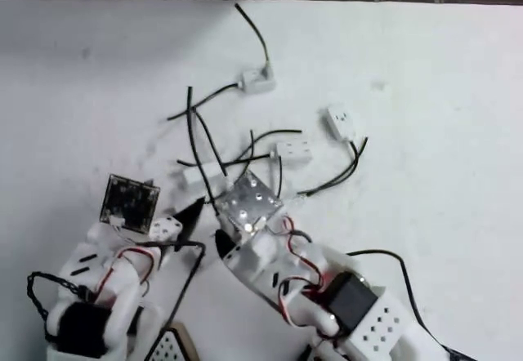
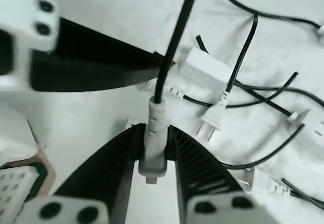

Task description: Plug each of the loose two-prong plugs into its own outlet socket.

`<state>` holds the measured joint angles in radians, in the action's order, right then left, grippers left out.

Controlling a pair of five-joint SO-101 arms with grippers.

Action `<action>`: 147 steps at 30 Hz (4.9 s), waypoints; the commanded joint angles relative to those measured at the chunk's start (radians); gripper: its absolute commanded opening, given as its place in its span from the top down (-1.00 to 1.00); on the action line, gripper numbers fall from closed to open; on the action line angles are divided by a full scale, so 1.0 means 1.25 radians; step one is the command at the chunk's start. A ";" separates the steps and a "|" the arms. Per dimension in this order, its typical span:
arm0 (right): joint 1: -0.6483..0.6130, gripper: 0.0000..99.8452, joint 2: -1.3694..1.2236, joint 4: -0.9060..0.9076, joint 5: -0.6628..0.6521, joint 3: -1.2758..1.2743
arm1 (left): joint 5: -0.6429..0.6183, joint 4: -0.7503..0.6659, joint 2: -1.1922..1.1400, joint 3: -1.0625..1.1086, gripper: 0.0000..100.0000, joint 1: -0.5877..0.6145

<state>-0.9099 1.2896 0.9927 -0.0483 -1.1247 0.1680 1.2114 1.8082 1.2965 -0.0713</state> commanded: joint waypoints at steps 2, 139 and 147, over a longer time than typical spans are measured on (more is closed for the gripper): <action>-0.067 0.97 0.026 -0.012 0.006 0.001 | 0.002 -0.044 0.002 0.018 0.40 0.014; -0.104 0.97 -0.334 -0.461 0.022 -0.173 | 0.048 -0.068 0.002 0.080 0.39 0.355; -0.105 0.97 -0.268 -0.447 0.022 -0.173 | 0.012 -0.061 0.002 0.049 0.29 0.255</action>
<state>-1.0342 0.9152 0.4296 -0.0176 -1.3518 0.2294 1.1500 1.8098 1.4070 0.3061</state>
